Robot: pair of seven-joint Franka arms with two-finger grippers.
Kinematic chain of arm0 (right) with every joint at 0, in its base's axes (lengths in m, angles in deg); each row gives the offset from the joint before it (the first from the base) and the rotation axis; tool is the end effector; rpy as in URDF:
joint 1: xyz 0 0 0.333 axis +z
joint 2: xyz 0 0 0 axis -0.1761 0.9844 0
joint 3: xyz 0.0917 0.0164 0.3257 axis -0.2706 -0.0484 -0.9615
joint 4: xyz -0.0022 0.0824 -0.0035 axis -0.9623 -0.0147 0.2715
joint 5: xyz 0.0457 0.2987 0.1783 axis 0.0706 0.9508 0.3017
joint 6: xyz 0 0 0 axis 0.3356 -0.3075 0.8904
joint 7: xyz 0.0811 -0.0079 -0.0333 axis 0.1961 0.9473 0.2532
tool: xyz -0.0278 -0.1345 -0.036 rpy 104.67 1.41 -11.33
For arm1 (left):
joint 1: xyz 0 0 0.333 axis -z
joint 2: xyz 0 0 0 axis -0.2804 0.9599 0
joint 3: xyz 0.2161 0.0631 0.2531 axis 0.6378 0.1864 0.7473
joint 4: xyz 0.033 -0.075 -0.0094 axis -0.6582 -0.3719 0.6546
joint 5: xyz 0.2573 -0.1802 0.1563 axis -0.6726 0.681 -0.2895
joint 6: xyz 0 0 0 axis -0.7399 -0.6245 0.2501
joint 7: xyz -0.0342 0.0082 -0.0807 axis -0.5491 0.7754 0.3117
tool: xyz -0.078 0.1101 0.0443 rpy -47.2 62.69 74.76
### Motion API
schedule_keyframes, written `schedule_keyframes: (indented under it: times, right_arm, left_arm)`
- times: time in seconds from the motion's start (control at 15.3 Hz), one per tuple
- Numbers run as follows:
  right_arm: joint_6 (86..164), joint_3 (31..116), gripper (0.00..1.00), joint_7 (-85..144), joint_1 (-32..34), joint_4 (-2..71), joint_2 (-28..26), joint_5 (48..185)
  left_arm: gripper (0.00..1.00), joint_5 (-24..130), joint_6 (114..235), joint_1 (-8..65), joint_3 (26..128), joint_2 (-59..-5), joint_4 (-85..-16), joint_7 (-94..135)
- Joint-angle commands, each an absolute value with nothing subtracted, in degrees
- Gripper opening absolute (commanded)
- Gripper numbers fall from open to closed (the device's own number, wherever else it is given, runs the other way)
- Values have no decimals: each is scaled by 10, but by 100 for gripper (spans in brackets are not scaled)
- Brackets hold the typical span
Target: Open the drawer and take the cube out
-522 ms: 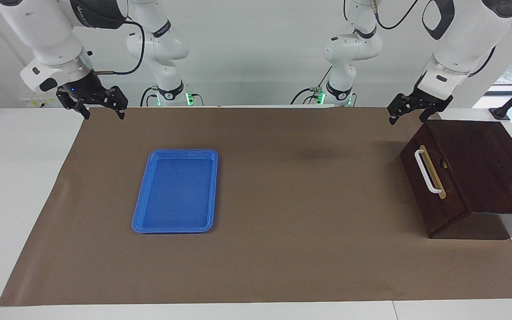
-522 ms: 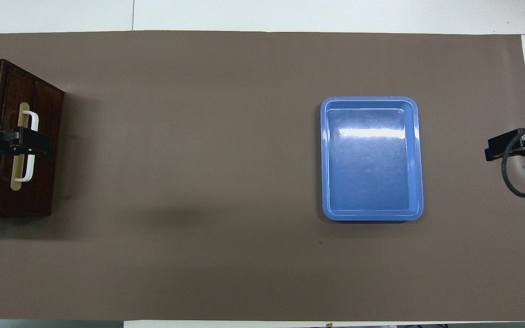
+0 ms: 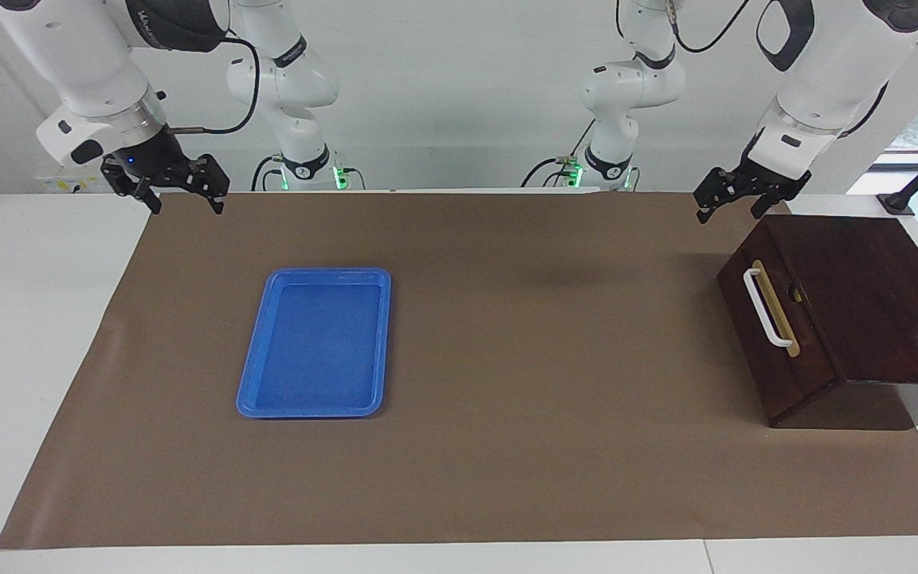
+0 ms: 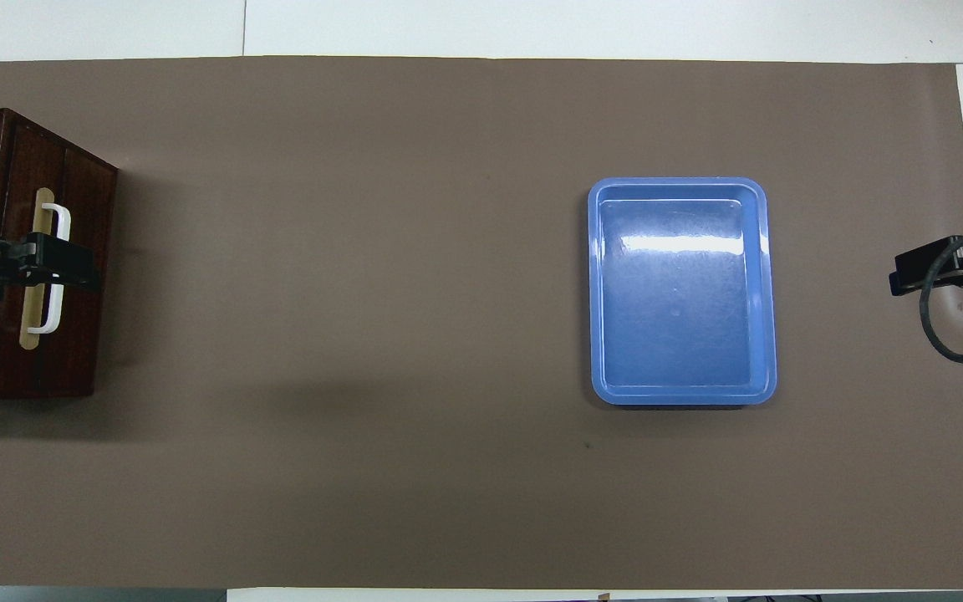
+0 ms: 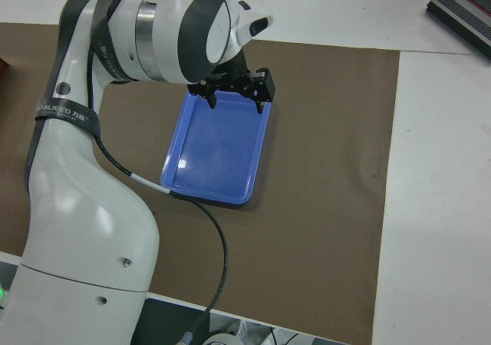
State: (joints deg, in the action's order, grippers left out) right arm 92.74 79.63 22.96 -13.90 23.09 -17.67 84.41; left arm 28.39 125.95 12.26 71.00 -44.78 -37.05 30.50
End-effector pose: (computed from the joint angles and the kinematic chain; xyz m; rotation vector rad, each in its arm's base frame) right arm 0.4876 -0.0225 0.6034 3.1192 -0.0260 -0.1522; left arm 0.4871 -0.0462 0.5955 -3.1343 -0.0135 0.0803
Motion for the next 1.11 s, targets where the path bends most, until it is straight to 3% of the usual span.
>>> schedule_keyframes:
  times: [0.0,0.2,0.46,1.04]
  right_arm:
    - [925,791,100,242,-148,227,-178,845]
    - [929,791,100,241,-148,227,-178,845]
    - [928,791,100,241,-148,228,-178,845]
    - [929,791,100,242,-150,227,-178,845]
  left_arm:
    - [100,232,1297,143,711,-451,-399,301]
    - [100,171,1371,158,710,-440,-452,300]
    - [100,72,1405,161,710,-382,-475,297]
    - [100,8,1572,99,714,-351,-556,299]
